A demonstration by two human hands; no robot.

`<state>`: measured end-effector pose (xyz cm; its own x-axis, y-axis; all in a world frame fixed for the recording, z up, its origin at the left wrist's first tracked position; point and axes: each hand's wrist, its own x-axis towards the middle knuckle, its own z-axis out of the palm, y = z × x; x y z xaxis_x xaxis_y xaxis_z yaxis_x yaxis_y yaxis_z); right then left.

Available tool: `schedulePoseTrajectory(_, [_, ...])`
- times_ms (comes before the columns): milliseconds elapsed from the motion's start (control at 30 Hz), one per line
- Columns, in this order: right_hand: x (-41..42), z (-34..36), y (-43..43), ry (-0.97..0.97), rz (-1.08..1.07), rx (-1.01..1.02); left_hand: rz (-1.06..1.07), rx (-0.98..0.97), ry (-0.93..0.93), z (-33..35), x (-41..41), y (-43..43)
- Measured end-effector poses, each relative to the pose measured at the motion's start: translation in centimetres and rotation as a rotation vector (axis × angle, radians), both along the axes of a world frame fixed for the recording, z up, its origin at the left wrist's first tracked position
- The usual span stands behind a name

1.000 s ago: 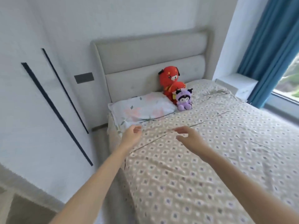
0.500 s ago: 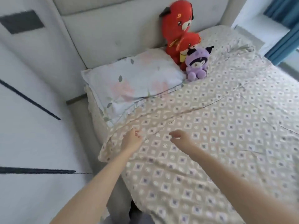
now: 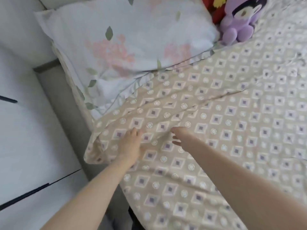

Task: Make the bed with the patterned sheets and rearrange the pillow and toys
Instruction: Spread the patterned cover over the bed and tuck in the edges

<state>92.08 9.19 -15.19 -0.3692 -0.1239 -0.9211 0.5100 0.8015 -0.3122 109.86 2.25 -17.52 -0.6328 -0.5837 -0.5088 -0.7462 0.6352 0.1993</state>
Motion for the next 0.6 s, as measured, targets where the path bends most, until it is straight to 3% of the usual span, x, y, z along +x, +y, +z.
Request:
schedulePoseTrajectory(167, [-1.2, -1.7, -1.8, -0.132, -0.253, -0.059, -0.198, -0.088, -0.162, -1.3, 0.4, -0.3])
schedulePoseTrajectory(400, [0.4, -1.2, -1.3, 0.056, -0.142, -0.017, -0.389, -0.126, -0.372, -0.2, 1.0, -0.4])
schedulePoseTrajectory(600, [2.3, -1.8, 3.4, -0.045, -0.196, 0.083, -0.491, -0.085, -0.439, 1.2, 2.6, 0.6])
